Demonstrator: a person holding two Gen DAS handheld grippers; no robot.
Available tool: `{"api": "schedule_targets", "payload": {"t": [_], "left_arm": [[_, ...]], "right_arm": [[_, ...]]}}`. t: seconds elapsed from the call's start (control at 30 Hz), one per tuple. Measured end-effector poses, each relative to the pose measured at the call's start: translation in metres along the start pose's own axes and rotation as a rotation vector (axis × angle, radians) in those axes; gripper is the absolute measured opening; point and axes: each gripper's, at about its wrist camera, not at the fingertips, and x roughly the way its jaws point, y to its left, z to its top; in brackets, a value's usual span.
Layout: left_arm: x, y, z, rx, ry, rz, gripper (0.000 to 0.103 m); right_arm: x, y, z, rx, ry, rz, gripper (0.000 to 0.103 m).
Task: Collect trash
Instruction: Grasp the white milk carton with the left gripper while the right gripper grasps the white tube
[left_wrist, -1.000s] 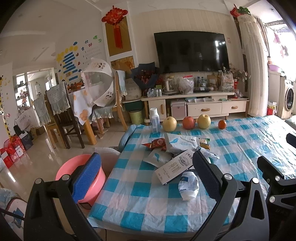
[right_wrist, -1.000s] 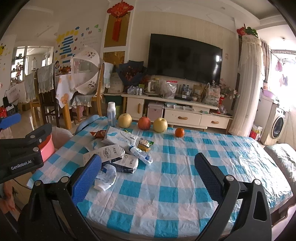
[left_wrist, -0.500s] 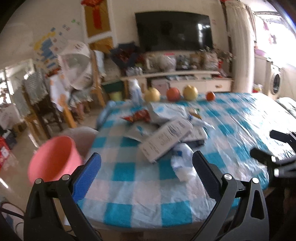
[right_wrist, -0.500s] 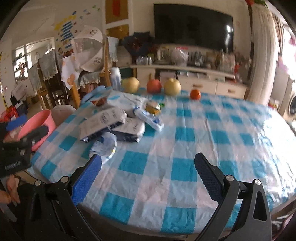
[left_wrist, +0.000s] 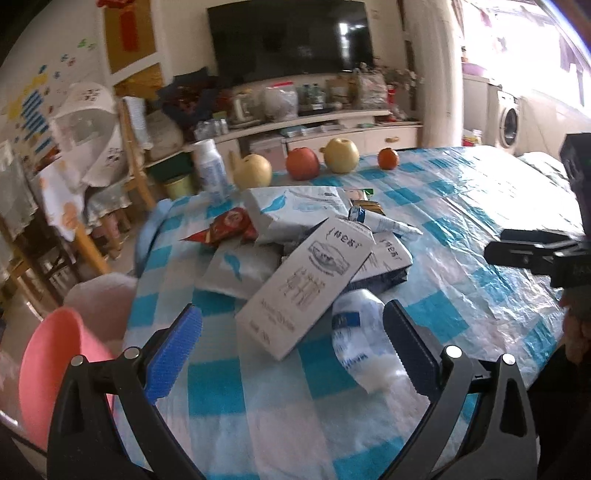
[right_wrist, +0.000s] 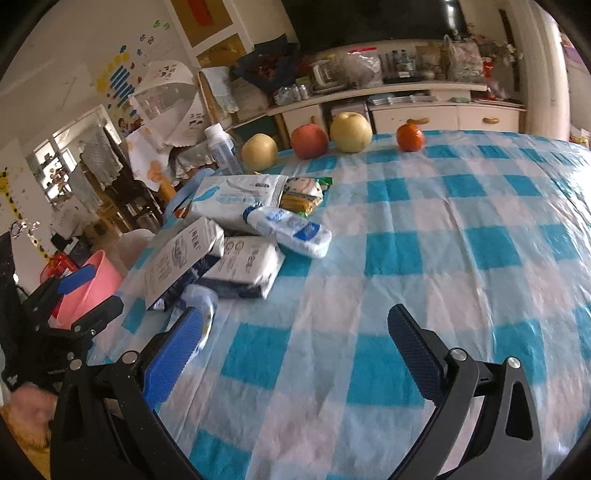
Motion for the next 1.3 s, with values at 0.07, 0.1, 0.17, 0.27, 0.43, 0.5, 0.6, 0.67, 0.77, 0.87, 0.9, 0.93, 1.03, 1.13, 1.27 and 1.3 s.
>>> {"api": "schedule_targets", "payload": {"t": [0.07, 0.1, 0.17, 0.27, 0.43, 0.5, 0.6, 0.67, 0.77, 0.87, 0.9, 0.93, 1.03, 1.13, 1.27, 1.3], "left_arm": [[0.009, 0.001, 0.003, 0.009, 0.007, -0.017, 0.098], [0.016, 0.001, 0.005, 0.018, 0.017, -0.024, 0.098], [0.026, -0.001, 0.008, 0.039, 0.033, -0.020, 0.098], [0.042, -0.007, 0.011, 0.088, 0.054, -0.005, 0.098], [0.058, -0.005, 0.016, 0.120, 0.068, 0.000, 0.098], [0.064, -0.003, 0.017, 0.126, 0.077, -0.006, 0.098], [0.073, -0.006, 0.018, 0.151, 0.089, -0.015, 0.098], [0.077, -0.009, 0.019, 0.167, 0.097, -0.015, 0.098], [0.080, -0.014, 0.021, 0.175, 0.096, -0.035, 0.098], [0.081, -0.016, 0.023, 0.178, 0.097, -0.040, 0.098], [0.083, -0.016, 0.023, 0.171, 0.100, -0.050, 0.098], [0.084, -0.016, 0.023, 0.159, 0.104, -0.064, 0.096], [0.089, -0.017, 0.024, 0.137, 0.127, -0.079, 0.080], [0.093, -0.016, 0.024, 0.105, 0.136, -0.079, 0.075], [0.092, -0.013, 0.024, 0.070, 0.141, -0.076, 0.069], [0.091, -0.010, 0.024, 0.049, 0.141, -0.085, 0.067]], "right_arm": [[0.009, -0.003, 0.009, -0.011, 0.003, 0.007, 0.099], [0.015, -0.003, 0.014, -0.018, 0.008, 0.013, 0.099], [0.027, -0.003, 0.022, -0.040, 0.015, 0.020, 0.098], [0.045, 0.004, 0.032, -0.097, 0.033, 0.015, 0.098], [0.075, 0.016, 0.044, -0.185, 0.061, 0.002, 0.098], [0.086, 0.017, 0.047, -0.206, 0.072, -0.006, 0.098], [0.102, 0.018, 0.052, -0.220, 0.094, -0.001, 0.092], [0.114, 0.018, 0.054, -0.230, 0.123, -0.005, 0.081], [0.121, 0.018, 0.057, -0.233, 0.126, 0.003, 0.081], [0.125, 0.014, 0.059, -0.224, 0.126, 0.010, 0.081], [0.125, 0.014, 0.059, -0.212, 0.129, 0.014, 0.081], [0.126, 0.014, 0.060, -0.205, 0.130, 0.020, 0.079], [0.127, 0.013, 0.063, -0.190, 0.134, 0.040, 0.070], [0.123, 0.012, 0.064, -0.186, 0.127, 0.042, 0.061], [0.121, 0.013, 0.062, -0.208, 0.124, 0.040, 0.051], [0.120, 0.013, 0.062, -0.209, 0.123, 0.048, 0.048]]}}
